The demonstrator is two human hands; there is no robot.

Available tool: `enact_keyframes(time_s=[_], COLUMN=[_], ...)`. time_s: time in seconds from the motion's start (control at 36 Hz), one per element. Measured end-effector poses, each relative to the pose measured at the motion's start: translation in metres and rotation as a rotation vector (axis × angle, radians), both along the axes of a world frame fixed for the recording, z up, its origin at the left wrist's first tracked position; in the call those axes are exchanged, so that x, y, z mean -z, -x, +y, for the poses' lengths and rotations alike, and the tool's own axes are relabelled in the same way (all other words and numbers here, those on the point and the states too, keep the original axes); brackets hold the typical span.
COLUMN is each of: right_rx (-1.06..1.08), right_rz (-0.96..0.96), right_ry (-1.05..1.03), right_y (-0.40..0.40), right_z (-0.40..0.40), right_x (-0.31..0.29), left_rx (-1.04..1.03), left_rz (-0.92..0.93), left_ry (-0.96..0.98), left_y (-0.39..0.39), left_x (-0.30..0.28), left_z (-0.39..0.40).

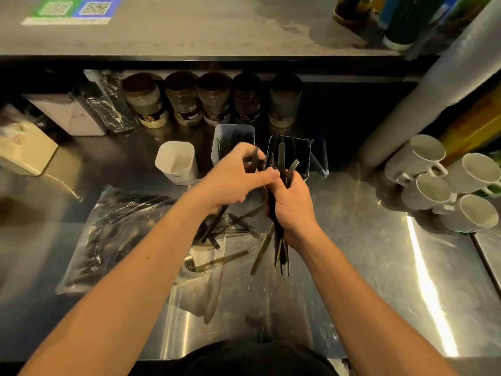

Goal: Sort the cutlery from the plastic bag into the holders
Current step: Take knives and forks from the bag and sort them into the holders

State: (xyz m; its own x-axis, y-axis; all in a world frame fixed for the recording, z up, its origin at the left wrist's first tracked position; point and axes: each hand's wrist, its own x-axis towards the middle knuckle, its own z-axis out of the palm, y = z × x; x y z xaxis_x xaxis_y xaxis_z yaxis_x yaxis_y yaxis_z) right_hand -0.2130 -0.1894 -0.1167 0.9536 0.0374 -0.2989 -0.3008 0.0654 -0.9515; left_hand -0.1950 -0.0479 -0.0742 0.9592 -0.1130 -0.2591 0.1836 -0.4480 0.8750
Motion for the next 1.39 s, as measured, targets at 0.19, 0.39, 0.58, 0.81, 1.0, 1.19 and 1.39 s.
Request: enact_keyframes(time_s=[0.19,0.39,0.58,0.81,1.0,1.19,1.39], right_rx=[-0.04,-0.038,-0.298,-0.696,-0.75,-0.782,-0.811], right_rz=[-0.028,0.076,0.302,0.384,0.479,0.45,0.453], right_ry=[-0.01,-0.085,-0.746,-1.252,-1.307,-1.218,-1.125], right_y=[-0.001,0.001,0.006,0.011,0.013,0.005,0.007], right_z=[-0.002,-0.009,-0.02,-0.018,-0.022,-0.015,-0.019], right_x=[-0.006,-0.003,-0.009,-0.016,-0.016,-0.011,0.009], left_rx=[-0.025,-0.443,-0.378,0.009,0.1,0.048,-0.383], left_rz=[-0.003,-0.331,-0.321,0.082,0.216,0.149,0.037], left_ry=[0.231,0.547,0.645,0.294,0.348,0.447,0.836], left_y=[0.005,-0.011,-0.025,-0.002,0.004,-0.001,-0.032], left_x=[-0.002,-0.029,-0.032,0.0,-0.002,-0.001,-0.003], left_z=[-0.004,0.018,0.035,0.0,0.002,0.007,0.038])
